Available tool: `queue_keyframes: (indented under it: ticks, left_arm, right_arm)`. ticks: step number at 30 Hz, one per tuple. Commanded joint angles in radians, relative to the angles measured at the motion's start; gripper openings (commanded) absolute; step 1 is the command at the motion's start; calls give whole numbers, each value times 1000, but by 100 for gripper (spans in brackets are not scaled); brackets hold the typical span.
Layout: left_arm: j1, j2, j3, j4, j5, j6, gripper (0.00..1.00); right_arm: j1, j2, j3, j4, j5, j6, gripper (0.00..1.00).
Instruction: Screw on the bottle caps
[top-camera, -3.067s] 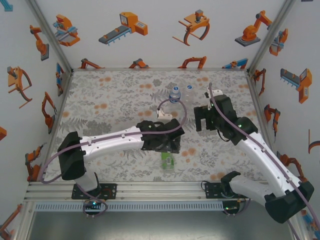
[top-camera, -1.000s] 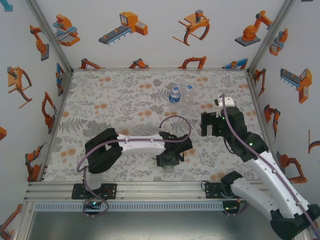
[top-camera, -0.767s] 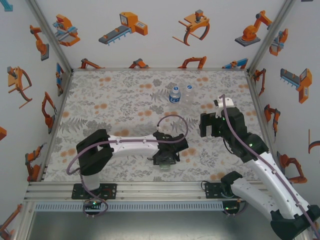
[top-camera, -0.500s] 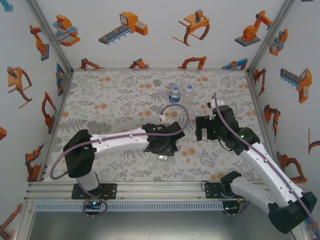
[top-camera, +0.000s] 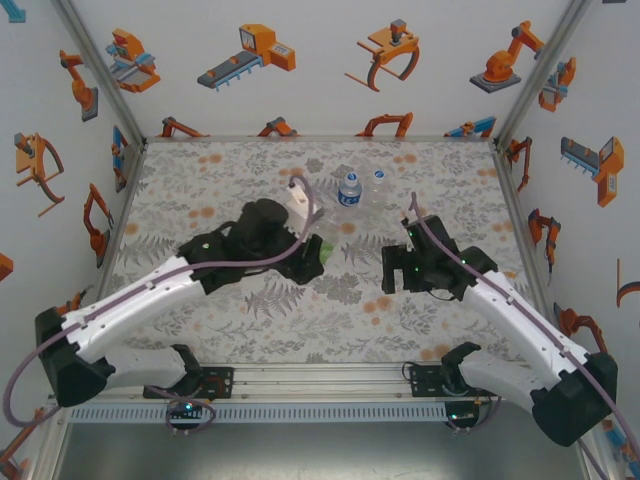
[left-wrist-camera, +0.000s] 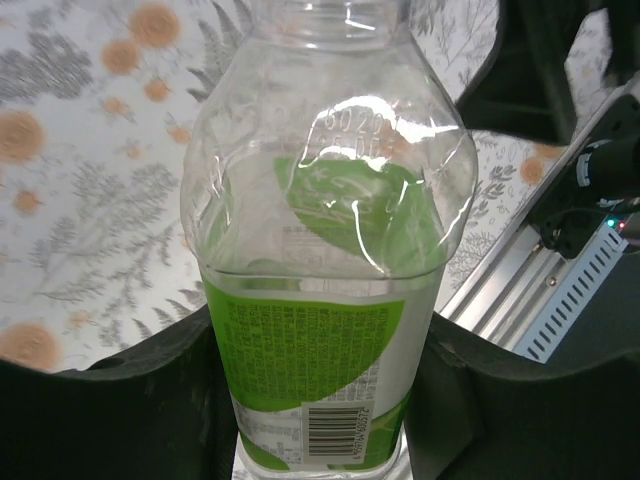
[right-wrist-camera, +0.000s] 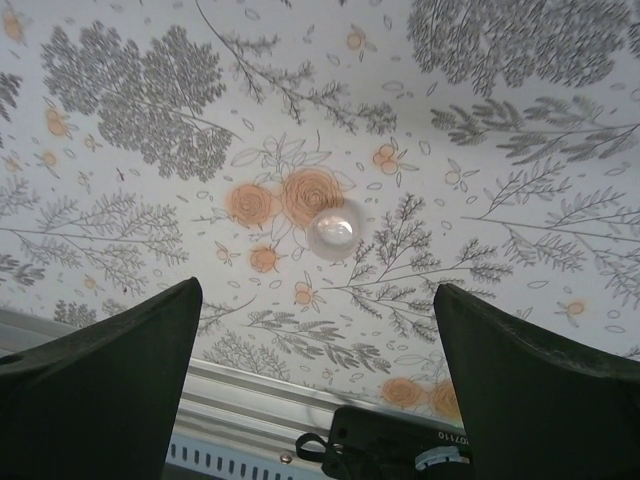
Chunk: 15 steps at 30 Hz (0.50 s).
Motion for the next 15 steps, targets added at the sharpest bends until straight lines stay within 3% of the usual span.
queue_keyframes:
  ticks: [1, 5, 15]
  left_arm:
    - [72, -98, -60, 61, 172, 167, 0]
    - [123, -181, -112, 50, 223, 285, 0]
    - [146, -215, -177, 11, 105, 400, 0]
  right_arm:
    - [36, 17, -30, -16, 23, 58, 86]
    - [72, 64, -53, -33, 79, 114, 80]
    - [146, 160, -112, 66, 101, 226, 72]
